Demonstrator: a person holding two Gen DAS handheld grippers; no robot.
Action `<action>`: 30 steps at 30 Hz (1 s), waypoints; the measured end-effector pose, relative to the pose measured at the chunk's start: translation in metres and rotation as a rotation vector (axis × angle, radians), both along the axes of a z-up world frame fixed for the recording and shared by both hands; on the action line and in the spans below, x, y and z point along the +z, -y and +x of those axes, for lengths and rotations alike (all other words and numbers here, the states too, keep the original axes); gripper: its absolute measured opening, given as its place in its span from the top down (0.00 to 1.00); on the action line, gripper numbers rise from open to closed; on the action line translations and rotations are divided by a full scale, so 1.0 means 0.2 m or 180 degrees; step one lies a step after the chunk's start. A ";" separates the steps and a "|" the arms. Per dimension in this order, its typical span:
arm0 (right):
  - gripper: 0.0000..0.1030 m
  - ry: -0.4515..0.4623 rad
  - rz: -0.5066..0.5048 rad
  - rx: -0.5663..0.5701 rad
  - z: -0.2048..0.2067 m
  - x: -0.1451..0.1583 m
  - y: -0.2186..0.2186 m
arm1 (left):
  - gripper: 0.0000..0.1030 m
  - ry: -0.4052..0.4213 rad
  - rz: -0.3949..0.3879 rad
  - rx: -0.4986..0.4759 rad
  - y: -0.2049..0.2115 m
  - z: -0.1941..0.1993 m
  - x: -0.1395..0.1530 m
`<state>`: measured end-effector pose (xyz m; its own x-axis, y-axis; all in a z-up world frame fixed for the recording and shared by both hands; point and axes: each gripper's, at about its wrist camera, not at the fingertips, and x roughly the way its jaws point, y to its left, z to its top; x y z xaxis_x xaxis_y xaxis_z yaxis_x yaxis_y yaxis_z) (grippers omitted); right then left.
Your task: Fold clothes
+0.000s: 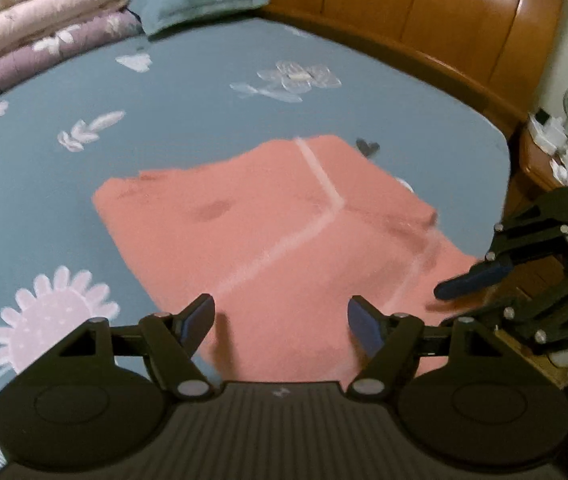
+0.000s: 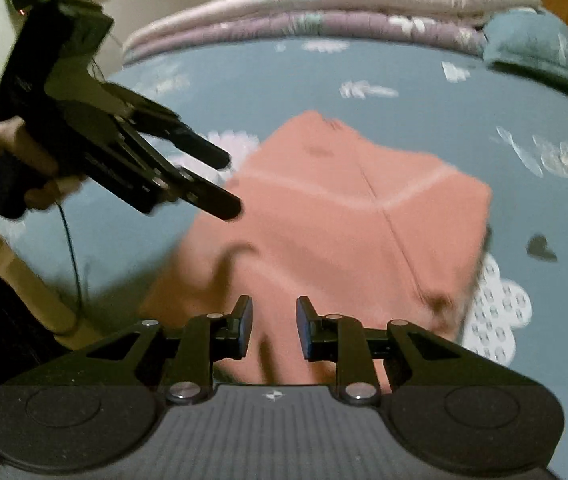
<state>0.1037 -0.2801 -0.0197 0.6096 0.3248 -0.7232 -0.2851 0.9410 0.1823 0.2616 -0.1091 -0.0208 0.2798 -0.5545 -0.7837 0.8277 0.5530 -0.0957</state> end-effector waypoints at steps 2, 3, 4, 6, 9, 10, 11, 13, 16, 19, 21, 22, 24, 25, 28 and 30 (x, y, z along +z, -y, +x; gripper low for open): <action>0.72 0.0039 0.0055 0.0055 0.05 0.00 -0.05 | 0.28 0.0044 0.0075 0.0082 0.01 0.01 -0.01; 0.72 0.0011 0.0063 0.0085 0.07 -0.02 -0.07 | 0.28 0.0069 0.0121 0.0113 0.01 0.02 -0.01; 0.72 -0.0086 0.0040 0.0092 0.10 -0.06 -0.09 | 0.27 0.0090 0.0164 0.0134 0.01 0.02 -0.02; 0.71 -0.0280 -0.0004 0.0105 0.14 -0.14 -0.12 | 0.27 0.0115 0.0238 0.0172 0.00 0.01 -0.03; 0.70 -0.0291 -0.0039 0.0072 0.17 -0.13 -0.11 | 0.27 0.0151 0.0297 0.0242 -0.04 0.00 -0.03; 0.68 -0.0265 -0.0047 0.0056 0.17 -0.11 -0.10 | 0.26 0.0167 0.0307 0.0272 -0.06 0.00 -0.03; 0.62 -0.0238 -0.0055 0.0039 0.18 -0.09 -0.09 | 0.24 0.0182 0.0316 0.0302 -0.07 0.00 -0.02; 0.55 -0.0175 -0.0069 -0.0003 0.19 -0.05 -0.06 | 0.23 0.0196 0.0301 0.0360 -0.08 0.01 -0.01; 0.42 -0.0001 -0.0076 -0.0192 0.24 0.04 0.03 | 0.23 0.0222 0.0265 0.0412 -0.06 0.03 0.00; 0.37 0.0063 -0.0185 -0.0396 0.32 0.06 0.09 | 0.23 0.0240 0.0237 0.0417 -0.03 0.04 0.01; 0.36 0.0049 -0.0175 -0.0433 0.37 0.04 0.13 | 0.23 0.0247 0.0219 0.0415 0.00 0.04 0.02; 0.35 0.0043 -0.0170 -0.0451 0.39 0.03 0.14 | 0.23 0.0247 0.0213 0.0415 0.01 0.04 0.02; 0.35 -0.0001 -0.0182 -0.0482 0.43 -0.01 0.18 | 0.23 0.0236 0.0208 0.0416 0.02 0.03 0.02; 0.35 -0.0034 -0.0205 -0.0496 0.43 -0.03 0.18 | 0.23 0.0225 0.0206 0.0416 0.03 0.03 0.02; 0.32 -0.0115 -0.0249 -0.0560 0.43 -0.11 0.20 | 0.23 0.0142 0.0155 0.0432 0.06 0.02 0.00; 0.30 -0.0118 -0.0152 -0.0618 0.43 -0.12 0.22 | 0.23 0.0065 0.0087 0.0415 0.08 0.01 -0.01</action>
